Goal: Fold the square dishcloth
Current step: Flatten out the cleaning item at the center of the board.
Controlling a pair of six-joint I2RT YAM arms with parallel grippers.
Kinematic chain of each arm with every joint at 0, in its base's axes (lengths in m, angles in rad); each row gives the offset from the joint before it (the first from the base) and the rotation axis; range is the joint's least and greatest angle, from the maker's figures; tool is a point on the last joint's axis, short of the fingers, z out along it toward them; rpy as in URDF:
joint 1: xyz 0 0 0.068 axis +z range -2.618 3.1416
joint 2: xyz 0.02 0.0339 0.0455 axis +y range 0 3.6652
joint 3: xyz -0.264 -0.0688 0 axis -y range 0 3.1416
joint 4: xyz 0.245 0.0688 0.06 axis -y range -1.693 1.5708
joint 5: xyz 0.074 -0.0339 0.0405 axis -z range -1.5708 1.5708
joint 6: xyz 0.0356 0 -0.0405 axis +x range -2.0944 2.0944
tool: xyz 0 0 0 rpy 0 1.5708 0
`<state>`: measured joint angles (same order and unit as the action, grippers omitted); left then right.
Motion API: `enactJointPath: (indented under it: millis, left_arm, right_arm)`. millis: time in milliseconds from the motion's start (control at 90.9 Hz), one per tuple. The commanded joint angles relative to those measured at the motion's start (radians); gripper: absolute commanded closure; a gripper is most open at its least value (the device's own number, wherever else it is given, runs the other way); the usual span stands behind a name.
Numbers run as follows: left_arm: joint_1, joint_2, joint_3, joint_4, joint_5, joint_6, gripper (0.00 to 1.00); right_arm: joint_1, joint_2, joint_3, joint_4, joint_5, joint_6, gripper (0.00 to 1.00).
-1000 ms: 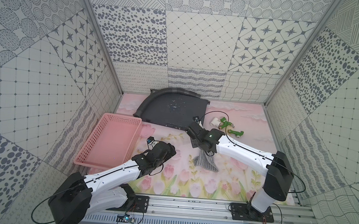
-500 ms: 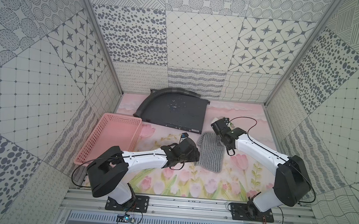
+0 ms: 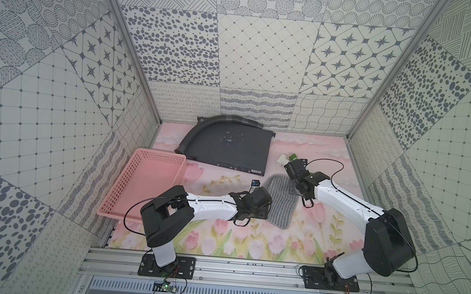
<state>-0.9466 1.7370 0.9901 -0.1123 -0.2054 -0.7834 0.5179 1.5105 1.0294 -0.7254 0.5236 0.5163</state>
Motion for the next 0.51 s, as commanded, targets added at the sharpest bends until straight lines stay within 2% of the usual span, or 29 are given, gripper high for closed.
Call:
enactJointPath:
  millis: [0,165,330,495]
  left_arm:
    - [-0.003,-0.075,-0.027,0.001,-0.028,0.012,0.23]
    - [-0.001,-0.114,-0.038,0.007,-0.054,-0.007,0.26]
    - [0.016,-0.072,0.014,-0.106,-0.142,-0.039,0.34]
    - [0.053,-0.023,0.05,-0.13,-0.145,-0.041,0.42]
  right_arm:
    - [-0.028,-0.014,-0.014,0.03,-0.001,0.007,1.0]
    - [-0.055,-0.013,-0.024,0.032,-0.006,0.005,1.0]
    - [-0.059,-0.012,-0.03,0.037,-0.014,0.002,1.0]
    - [-0.059,-0.011,-0.032,0.042,-0.02,0.001,1.0]
